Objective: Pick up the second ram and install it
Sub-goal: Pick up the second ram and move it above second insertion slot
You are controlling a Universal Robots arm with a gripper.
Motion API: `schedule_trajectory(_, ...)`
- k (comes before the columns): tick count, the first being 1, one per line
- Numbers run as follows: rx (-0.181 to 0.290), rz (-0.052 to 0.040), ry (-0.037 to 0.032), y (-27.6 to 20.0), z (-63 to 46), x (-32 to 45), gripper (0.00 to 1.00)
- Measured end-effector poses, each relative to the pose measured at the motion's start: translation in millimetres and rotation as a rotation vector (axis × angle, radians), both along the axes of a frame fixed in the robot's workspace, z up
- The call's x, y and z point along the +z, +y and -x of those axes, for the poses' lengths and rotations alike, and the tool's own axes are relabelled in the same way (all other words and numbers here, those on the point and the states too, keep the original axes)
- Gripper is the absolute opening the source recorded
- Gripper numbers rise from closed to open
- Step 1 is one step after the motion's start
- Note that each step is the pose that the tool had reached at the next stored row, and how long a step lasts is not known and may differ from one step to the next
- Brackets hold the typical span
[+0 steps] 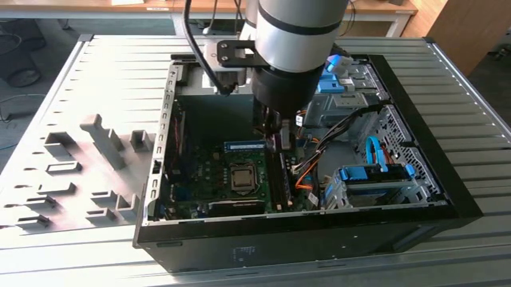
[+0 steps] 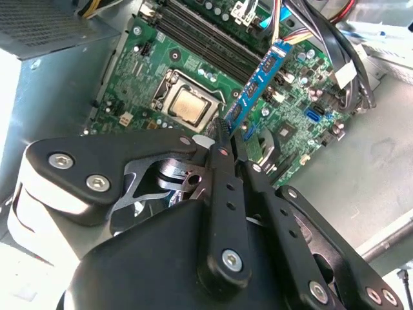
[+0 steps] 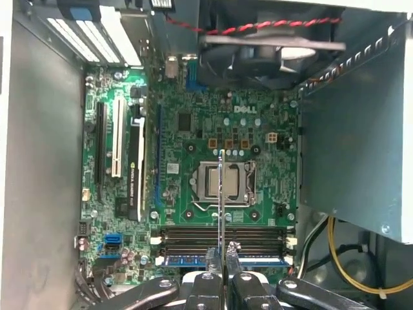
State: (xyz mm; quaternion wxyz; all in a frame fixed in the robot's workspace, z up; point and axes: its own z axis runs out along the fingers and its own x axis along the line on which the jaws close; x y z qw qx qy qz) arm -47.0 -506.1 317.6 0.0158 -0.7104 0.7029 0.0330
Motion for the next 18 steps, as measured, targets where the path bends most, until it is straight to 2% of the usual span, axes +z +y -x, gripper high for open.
schedule_trajectory(3,0.000,0.0001,0.0000,0.0,-2.1,-9.7,0.14)
schedule_trajectory(6,0.000,0.0001,0.0000,-0.5,-3.2,-15.8,0.14)
schedule_trajectory(10,0.000,-0.0001,0.0000,-1.4,-8.3,-23.1,0.14)
schedule_trajectory(18,0.000,0.0000,0.0001,-4.1,-8.8,-35.9,0.14)
